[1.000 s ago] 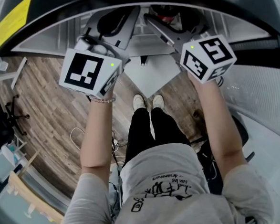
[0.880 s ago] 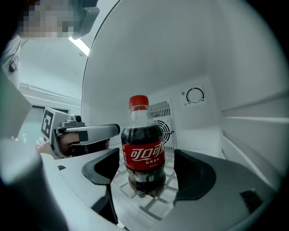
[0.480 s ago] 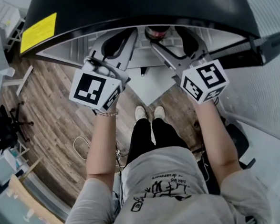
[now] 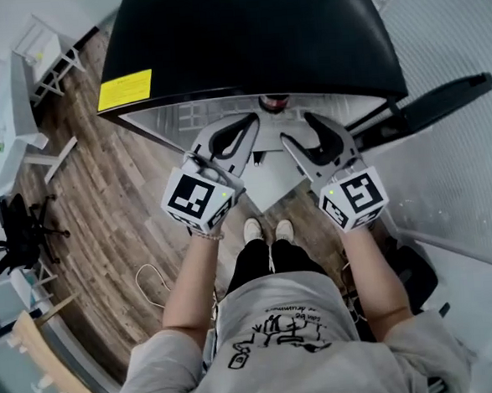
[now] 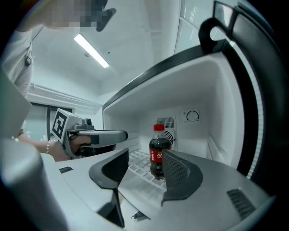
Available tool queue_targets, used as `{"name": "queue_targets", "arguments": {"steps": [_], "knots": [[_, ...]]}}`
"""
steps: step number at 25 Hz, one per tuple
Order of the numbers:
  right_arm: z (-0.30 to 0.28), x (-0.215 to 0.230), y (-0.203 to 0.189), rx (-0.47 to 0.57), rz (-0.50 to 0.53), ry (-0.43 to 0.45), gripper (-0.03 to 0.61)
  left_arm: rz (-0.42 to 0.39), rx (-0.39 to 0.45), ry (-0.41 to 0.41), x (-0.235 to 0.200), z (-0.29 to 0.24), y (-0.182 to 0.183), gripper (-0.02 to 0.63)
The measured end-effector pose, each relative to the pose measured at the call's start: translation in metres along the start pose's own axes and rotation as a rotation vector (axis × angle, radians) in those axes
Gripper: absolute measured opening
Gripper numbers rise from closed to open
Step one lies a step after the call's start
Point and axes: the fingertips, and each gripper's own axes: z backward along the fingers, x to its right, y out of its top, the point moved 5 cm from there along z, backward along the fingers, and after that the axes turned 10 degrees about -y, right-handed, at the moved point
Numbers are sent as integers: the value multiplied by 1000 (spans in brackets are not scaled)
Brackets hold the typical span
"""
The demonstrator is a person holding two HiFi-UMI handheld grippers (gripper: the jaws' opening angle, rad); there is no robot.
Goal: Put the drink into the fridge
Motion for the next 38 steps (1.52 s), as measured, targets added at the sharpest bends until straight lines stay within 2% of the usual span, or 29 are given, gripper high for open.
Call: {"name": "queue_targets", "arguments": {"steps": [7, 10, 15, 18, 27, 32, 38], "knots": [[34, -26, 26, 0, 27, 34, 147, 49, -7, -27, 34, 16, 10, 0], [46, -35, 39, 11, 26, 63, 122, 49, 1, -48, 48, 22, 20, 0], [66, -53, 65, 51, 41, 100, 103, 33, 29, -34, 65, 38, 40, 0], [79, -61, 77, 76, 41, 113, 85, 45, 45, -66, 79, 44, 49, 0], [113, -76, 98, 89, 16, 148, 64, -43, 54, -97, 120, 59, 81, 0], [121, -79, 103, 88, 22, 148, 52, -34, 59, -115, 133, 56, 86, 0], [118, -81, 107, 86, 47, 179, 51, 1, 68, -91, 134, 55, 86, 0]]}}
